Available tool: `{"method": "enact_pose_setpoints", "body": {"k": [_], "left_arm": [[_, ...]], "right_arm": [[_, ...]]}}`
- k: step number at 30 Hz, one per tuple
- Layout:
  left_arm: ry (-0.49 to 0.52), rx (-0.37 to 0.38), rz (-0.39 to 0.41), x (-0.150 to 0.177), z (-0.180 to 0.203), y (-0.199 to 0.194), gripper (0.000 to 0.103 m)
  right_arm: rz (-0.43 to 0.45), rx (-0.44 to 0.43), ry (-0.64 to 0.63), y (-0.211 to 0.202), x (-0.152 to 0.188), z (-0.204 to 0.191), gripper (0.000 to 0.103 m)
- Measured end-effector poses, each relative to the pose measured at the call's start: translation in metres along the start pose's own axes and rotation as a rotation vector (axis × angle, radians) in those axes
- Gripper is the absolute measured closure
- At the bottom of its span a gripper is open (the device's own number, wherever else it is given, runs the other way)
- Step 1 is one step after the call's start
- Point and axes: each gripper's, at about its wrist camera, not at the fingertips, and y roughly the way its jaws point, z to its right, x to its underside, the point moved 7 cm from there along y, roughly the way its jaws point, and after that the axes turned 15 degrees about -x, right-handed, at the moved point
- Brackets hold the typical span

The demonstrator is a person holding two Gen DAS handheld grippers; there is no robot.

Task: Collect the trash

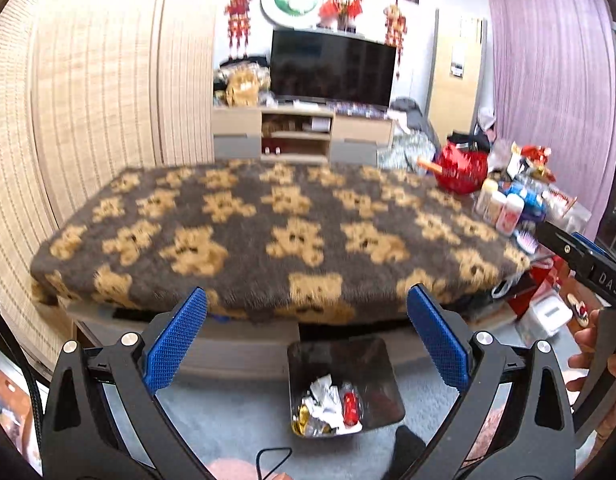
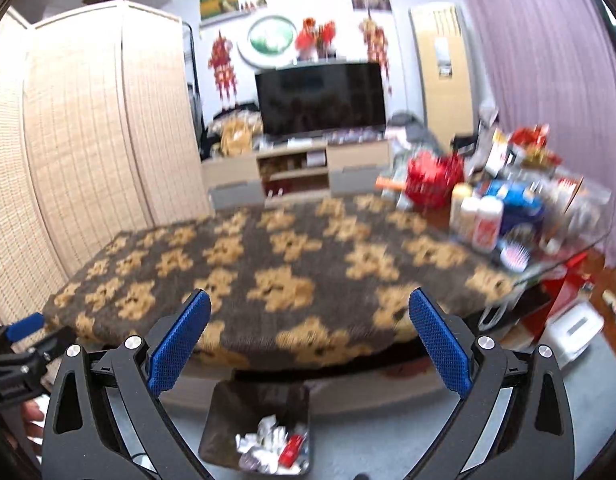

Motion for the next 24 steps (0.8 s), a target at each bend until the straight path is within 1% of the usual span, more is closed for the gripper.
{"method": "enact_pose_setpoints", "body": {"k": [2,6,12,17,24], "left_arm": [[-0.007,0.006,0.019,-0.006,-0.002,-0.01,0.008],[0.0,-0.007,0.043,-0.014,-0.006,-0.026,0.008],[-0.005,-0.043,0.103,-0.022,-0.014,-0.045,0.008],[-0.006,-0.054,0.121,-0.024,-0.015,-0.049,0.008],[-0.008,-0.05,0.12,-0.024,-0.017,-0.051,0.008]], "right_arm": [[0.021,0.002,-0.03,-0.012,-0.008,-0.006,0.003],[0.049,-0.031,-0.049,-0.027,-0.017,-0.017,0.003],[0.072,-0.015,-0.068,-0.04,-0.023,-0.027,0.003],[0.068,-0.014,-0.082,-0.04,-0.023,-0.034,0.003],[0.064,-0.015,-0.084,-0.039,-0.021,-0.036,0.003]]}}
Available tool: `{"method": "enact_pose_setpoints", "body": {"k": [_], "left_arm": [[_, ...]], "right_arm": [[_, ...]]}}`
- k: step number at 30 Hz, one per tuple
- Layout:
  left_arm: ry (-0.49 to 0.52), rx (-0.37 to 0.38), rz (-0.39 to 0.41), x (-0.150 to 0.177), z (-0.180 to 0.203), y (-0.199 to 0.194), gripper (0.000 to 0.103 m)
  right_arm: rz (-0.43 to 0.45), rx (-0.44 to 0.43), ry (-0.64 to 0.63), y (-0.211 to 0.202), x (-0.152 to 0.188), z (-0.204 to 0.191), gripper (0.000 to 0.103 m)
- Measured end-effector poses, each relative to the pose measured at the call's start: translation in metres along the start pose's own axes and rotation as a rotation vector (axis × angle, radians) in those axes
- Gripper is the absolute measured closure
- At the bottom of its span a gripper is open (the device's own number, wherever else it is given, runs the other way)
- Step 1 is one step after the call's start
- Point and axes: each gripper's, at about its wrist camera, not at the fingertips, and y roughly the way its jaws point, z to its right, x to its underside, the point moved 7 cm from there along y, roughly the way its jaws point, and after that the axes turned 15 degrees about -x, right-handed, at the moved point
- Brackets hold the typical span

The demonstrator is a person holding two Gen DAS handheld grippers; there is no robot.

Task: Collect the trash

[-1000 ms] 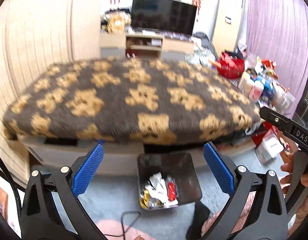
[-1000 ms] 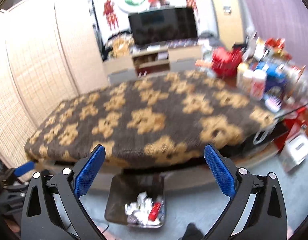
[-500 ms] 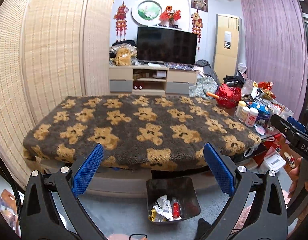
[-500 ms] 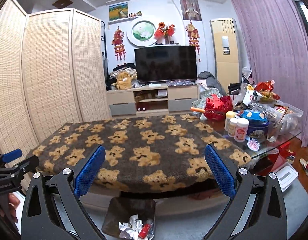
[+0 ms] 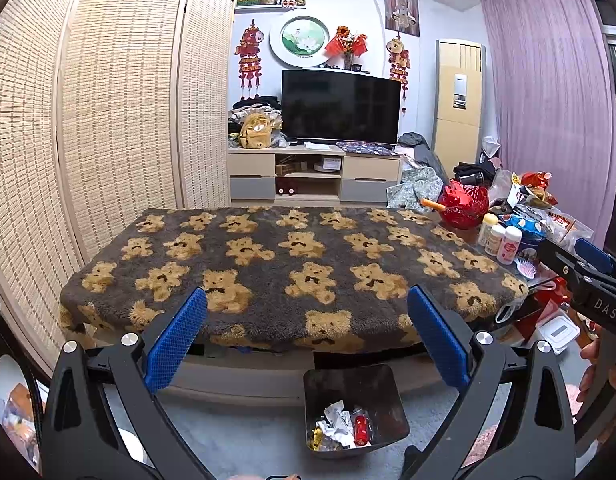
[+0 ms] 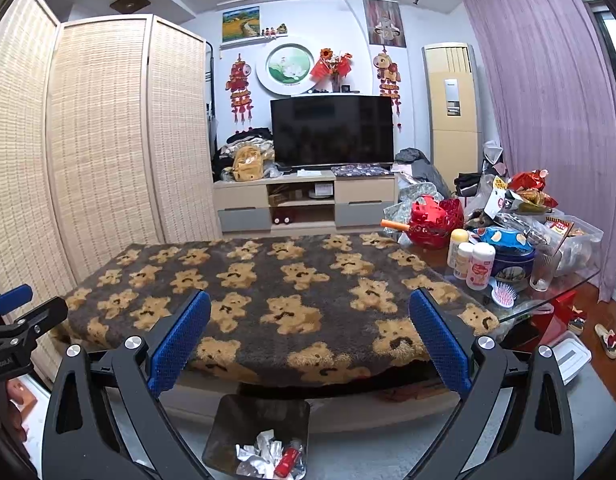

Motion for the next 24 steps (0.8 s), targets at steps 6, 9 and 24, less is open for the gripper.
{"method": "enact_pose_setpoints", "body": {"k": [6,9,24], "left_arm": [[0.001,-0.003,0.008,-0.0016,-0.0008,-0.0016,0.008],[0.0,-0.003,0.006,-0.0013,-0.001,-0.0017,0.008],[0.003,0.0,0.006,-0.0015,-0.0001,-0.0021,0.008]], "right_arm": [[-0.003,-0.002,0.002,0.0006,0.001,0.0002,0.003],[-0.004,-0.002,0.001,0.0005,0.0012,0.0003,0.003],[-0.024,-0.008,0.012,0.0028,0.0073,0.0045,0.003]]}}
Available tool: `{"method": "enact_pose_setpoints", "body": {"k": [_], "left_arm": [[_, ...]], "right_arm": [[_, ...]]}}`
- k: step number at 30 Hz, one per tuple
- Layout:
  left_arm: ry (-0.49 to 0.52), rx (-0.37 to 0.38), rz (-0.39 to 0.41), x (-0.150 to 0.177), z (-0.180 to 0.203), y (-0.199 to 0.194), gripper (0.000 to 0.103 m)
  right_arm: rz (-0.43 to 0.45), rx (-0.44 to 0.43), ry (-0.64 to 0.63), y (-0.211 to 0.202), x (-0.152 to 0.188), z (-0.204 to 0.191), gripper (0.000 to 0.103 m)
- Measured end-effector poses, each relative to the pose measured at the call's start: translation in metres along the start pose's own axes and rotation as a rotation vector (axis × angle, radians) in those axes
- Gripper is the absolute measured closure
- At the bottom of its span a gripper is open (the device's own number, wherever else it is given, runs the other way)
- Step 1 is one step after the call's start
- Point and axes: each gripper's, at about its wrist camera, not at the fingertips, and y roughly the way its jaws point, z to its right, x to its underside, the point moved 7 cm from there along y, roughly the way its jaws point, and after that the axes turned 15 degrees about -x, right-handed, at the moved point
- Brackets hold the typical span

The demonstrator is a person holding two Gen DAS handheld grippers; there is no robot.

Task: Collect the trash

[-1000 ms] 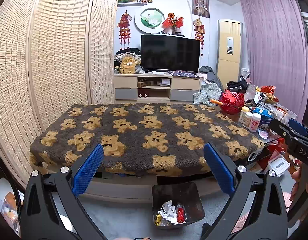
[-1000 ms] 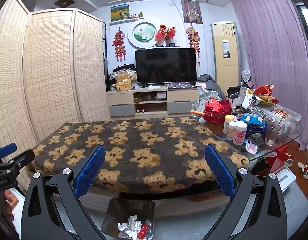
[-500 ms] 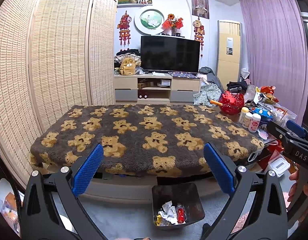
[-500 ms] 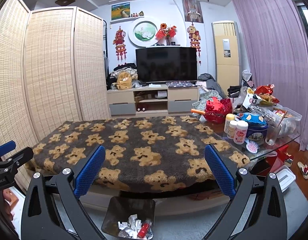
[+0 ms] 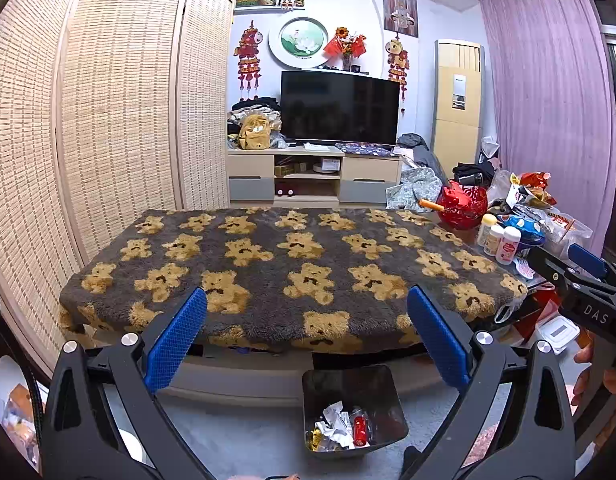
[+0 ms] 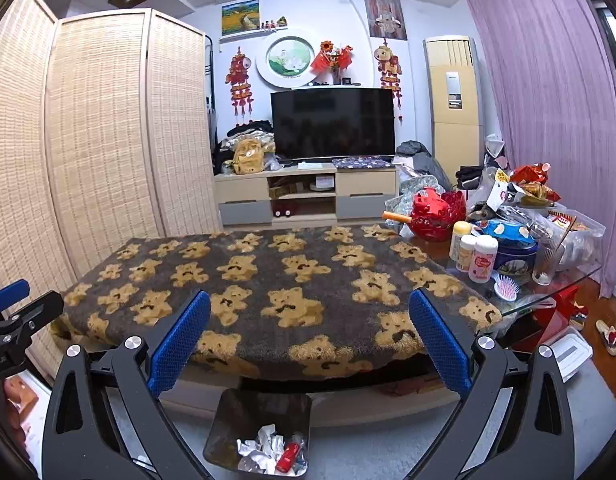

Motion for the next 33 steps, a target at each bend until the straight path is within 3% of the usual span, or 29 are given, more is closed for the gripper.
{"method": "enact_pose_setpoints", "body": {"k": [33], "left_arm": [[-0.004,-0.006,0.013,-0.0066,-0.0002,-0.0026,0.008]], "right_arm": [[-0.001,0.0,0.002,0.0004,-0.0009,0.0005,0.003]]}}
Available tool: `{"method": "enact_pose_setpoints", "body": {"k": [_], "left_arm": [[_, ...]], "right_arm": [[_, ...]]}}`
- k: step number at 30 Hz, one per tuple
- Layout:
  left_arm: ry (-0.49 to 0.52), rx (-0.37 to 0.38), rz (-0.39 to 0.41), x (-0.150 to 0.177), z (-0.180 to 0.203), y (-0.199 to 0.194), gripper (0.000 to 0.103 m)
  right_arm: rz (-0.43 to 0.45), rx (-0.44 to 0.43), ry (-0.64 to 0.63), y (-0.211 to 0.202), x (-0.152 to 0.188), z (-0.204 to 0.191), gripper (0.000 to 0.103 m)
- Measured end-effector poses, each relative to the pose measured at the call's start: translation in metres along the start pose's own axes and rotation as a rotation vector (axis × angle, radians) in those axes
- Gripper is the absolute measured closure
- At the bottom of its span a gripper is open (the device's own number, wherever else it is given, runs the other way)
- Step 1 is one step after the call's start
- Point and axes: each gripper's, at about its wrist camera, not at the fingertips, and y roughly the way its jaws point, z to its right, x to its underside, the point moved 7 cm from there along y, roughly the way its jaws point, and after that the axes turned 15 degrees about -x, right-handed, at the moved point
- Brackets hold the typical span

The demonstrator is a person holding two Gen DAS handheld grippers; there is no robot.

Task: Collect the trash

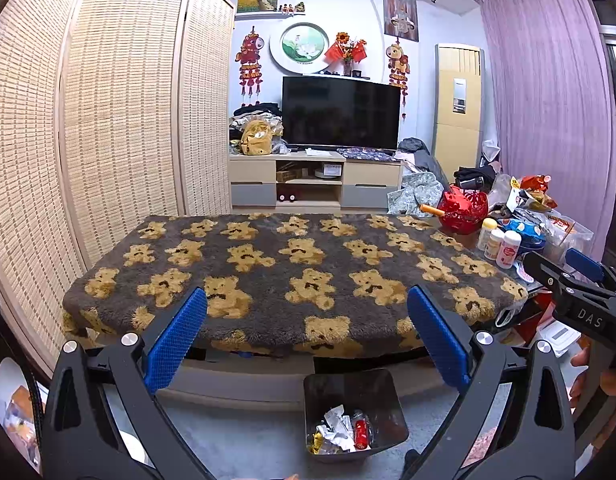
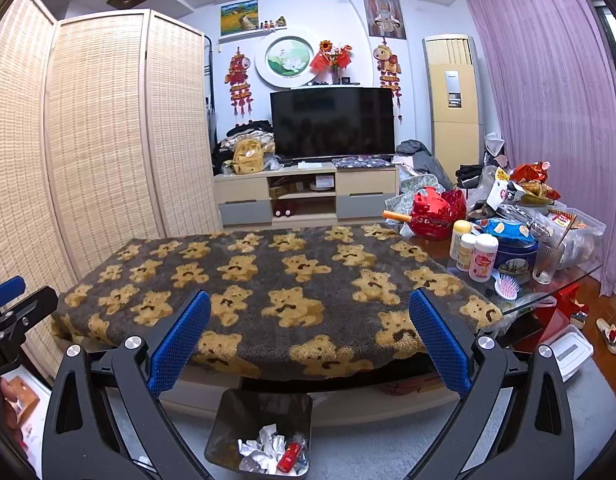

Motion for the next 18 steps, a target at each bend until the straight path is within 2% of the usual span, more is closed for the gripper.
{"method": "enact_pose_setpoints", "body": {"k": [18], "left_arm": [[-0.005,-0.002,0.003,-0.0035,0.0004,-0.0028,0.008]], "right_arm": [[-0.005,0.0,0.002,-0.0001,0.0016,0.0,0.003]]}}
